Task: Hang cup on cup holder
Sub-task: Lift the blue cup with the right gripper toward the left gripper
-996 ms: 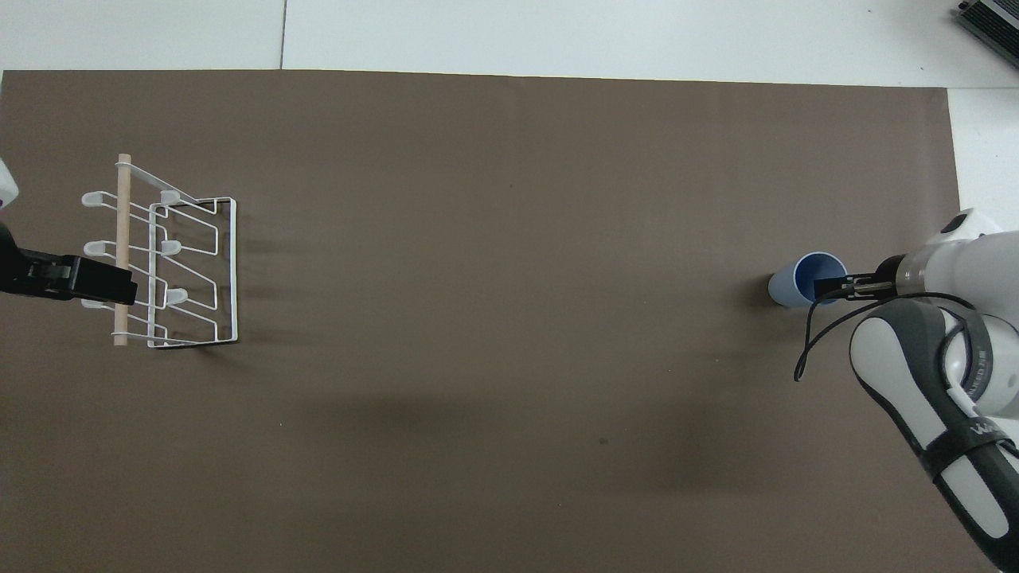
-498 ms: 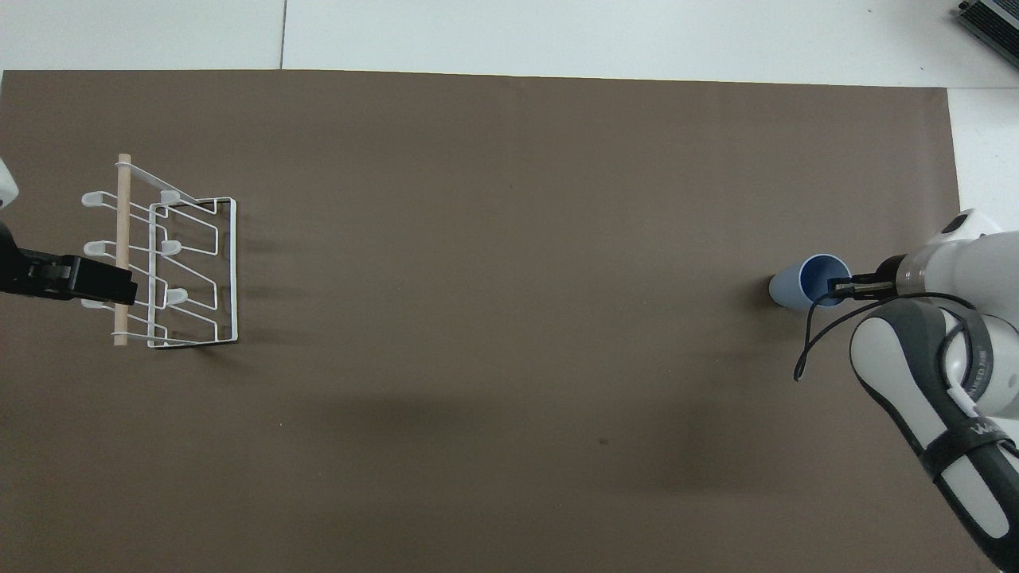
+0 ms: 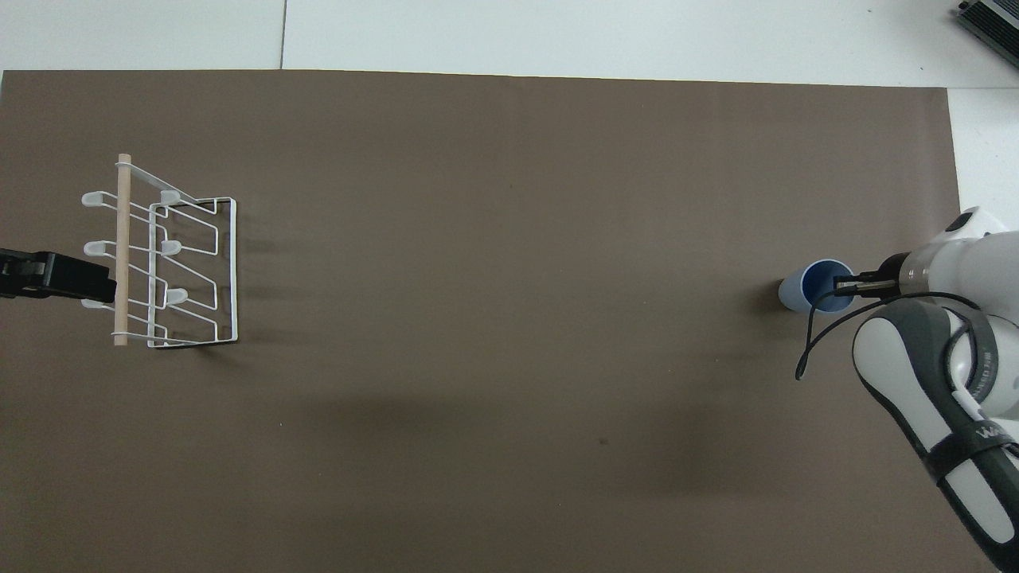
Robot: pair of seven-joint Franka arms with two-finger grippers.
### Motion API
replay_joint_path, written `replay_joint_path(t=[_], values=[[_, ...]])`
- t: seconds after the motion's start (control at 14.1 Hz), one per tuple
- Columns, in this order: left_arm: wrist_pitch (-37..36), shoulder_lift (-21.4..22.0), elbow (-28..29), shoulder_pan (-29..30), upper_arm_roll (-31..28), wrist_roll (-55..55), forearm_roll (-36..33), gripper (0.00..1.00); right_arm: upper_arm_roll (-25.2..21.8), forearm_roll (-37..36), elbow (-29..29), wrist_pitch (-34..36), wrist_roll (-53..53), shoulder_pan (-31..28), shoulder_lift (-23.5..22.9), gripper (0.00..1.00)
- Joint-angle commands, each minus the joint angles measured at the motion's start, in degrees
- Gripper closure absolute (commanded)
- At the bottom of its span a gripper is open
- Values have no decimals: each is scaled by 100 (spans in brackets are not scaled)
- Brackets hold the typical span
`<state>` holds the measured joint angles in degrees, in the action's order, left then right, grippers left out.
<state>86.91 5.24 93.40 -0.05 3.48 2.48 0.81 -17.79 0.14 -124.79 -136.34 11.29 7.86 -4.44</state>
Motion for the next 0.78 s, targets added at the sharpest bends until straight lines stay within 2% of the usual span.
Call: replay_joint_path(t=[0.0,0.14,0.43,0.71], values=[[-7,162,187,-3,30,69,-19,0,38,38,-28,54,-75,-39,13,100],[-200,171,170,-48,57,25,-28,0,292,528,68,72,-57,-30,4,100],[-17,136,91,-39,57,104,-54,0,890,1881,428,72,-5,-30,-110,100],[-8,258,379,-48,74,148,7,0,1522,3751,499,186,951,-39,-110,100]])
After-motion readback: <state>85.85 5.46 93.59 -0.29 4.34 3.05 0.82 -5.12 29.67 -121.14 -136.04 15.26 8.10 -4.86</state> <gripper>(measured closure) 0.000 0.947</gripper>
